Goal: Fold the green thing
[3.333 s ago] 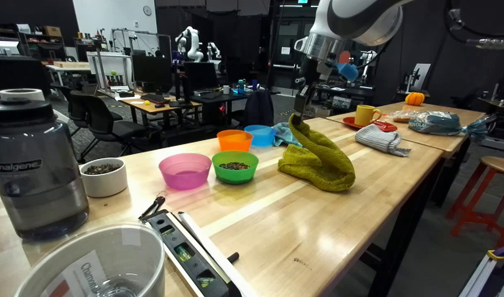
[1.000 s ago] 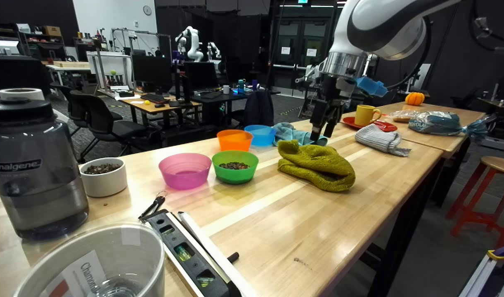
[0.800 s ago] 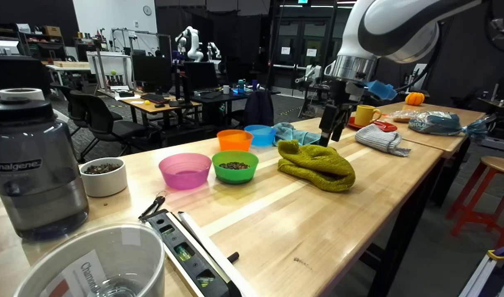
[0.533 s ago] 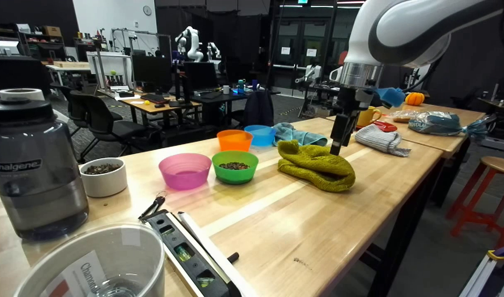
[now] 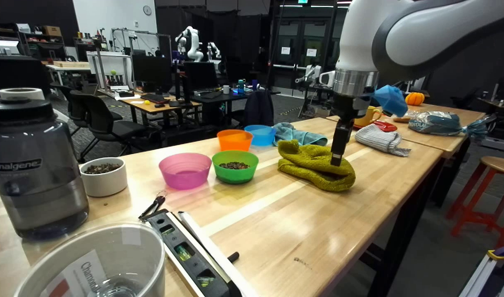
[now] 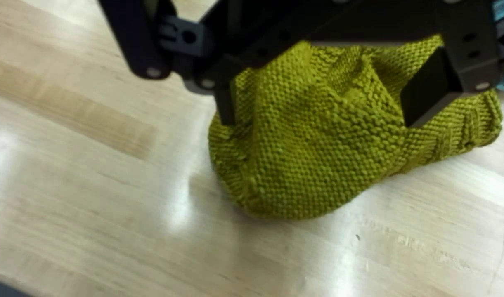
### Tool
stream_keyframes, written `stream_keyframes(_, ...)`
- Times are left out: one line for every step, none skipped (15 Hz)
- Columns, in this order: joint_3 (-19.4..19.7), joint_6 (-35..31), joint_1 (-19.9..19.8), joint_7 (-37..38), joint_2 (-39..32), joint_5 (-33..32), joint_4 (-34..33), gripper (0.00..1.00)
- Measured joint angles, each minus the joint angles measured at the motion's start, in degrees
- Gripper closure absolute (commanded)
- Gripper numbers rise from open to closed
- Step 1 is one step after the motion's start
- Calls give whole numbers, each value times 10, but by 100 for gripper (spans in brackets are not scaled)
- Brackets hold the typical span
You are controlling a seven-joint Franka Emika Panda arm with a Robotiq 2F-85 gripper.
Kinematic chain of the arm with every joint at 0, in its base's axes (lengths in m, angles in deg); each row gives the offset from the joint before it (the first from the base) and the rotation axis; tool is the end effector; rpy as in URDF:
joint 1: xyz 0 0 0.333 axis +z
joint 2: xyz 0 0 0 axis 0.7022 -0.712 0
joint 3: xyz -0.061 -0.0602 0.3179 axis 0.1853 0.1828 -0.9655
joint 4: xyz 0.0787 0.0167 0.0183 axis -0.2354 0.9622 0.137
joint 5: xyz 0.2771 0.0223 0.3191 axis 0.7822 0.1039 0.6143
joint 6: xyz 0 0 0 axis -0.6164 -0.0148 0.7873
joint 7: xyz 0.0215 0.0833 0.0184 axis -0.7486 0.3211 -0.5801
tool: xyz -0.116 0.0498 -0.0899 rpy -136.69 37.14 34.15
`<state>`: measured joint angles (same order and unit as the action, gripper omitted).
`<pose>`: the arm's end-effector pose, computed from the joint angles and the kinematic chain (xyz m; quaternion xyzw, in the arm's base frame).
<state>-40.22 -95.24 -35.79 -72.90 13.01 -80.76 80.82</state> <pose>0.4038 0.1149 0.3932 0.9661 0.2479 0.0236 0.0685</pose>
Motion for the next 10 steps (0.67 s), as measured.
stream_keyframes(-9, 0, 3, 8, 0, -7, 0, 0)
stream_keyframes(-18, 0, 6, 15, -1, -14, 0, 0)
stream_keyframes(-26, 0, 8, 22, -2, -22, 0, 0)
stream_keyframes(-33, 0, 9, 29, -4, -30, 0, 0)
stream_keyframes(-39, 0, 10, 36, -6, -38, 0, 0)
stream_keyframes(-45, -1, 11, 42, -10, -45, 0, 0)
stream_keyframes(-49, -1, 11, 47, -14, -51, -1, 0)
stream_keyframes(-54, -2, 11, 52, -20, -57, -1, 0)
stream_keyframes(-57, -4, 11, 54, -26, -60, -2, 0)
stream_keyframes(-59, -6, 11, 57, -32, -63, -3, 0)
